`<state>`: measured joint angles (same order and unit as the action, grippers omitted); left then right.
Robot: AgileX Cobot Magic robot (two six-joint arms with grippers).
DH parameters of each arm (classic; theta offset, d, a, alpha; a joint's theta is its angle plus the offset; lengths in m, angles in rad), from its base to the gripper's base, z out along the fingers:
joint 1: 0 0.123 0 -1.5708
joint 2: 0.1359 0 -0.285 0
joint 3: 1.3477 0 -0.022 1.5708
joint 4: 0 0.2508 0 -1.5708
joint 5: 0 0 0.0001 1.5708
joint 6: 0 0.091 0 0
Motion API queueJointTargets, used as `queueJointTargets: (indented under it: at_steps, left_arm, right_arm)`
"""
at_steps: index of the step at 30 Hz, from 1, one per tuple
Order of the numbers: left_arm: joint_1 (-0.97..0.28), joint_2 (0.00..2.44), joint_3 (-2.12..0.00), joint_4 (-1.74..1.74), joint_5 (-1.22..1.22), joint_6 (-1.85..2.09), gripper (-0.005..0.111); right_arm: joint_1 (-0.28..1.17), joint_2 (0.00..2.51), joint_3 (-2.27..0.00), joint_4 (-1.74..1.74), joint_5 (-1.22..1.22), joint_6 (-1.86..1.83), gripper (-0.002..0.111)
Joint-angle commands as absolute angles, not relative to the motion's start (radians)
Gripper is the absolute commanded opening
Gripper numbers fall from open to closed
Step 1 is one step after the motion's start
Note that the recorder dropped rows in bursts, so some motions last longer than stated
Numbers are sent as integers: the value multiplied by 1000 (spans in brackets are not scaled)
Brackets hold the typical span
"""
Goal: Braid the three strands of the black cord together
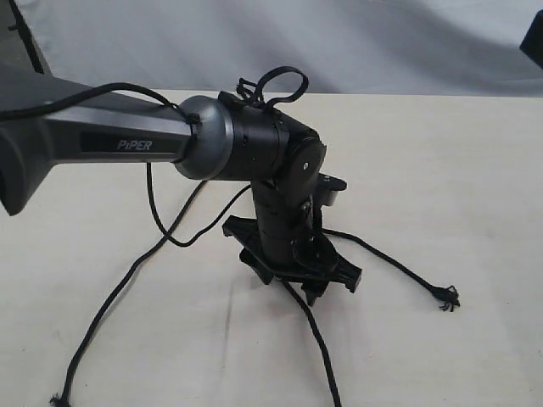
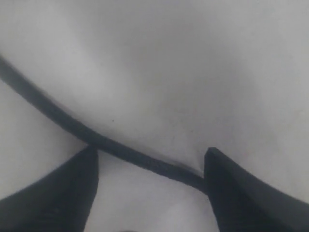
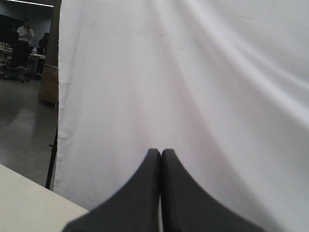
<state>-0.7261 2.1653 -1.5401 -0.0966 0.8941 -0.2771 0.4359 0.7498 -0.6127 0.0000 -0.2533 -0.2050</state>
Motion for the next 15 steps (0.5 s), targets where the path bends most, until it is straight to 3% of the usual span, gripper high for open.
queueJointTargets:
  at_steps: [1,6,8,13,15]
  left_arm:
    - [-731,2185,-1544,-90,901,-296,61]
    - [-731,2190,-1544,-88,949,-294,52]
    - [-731,2190,-1544,-88,994,-258,41]
    - [-731,2190,-1544,-85,1110,-116,0]
    - [-731,2188,-1544,-61,1149,-55,0]
  right_arm:
    - [432,751,-610,0,-258,-206,0]
    - [432,751,-610,0,-258,-206,0]
    - [432,751,-610,0,-258,-206,0]
    - [432,751,-610,0,-260,-206,0]
    - [432,751,-610,0,-260,-206,0]
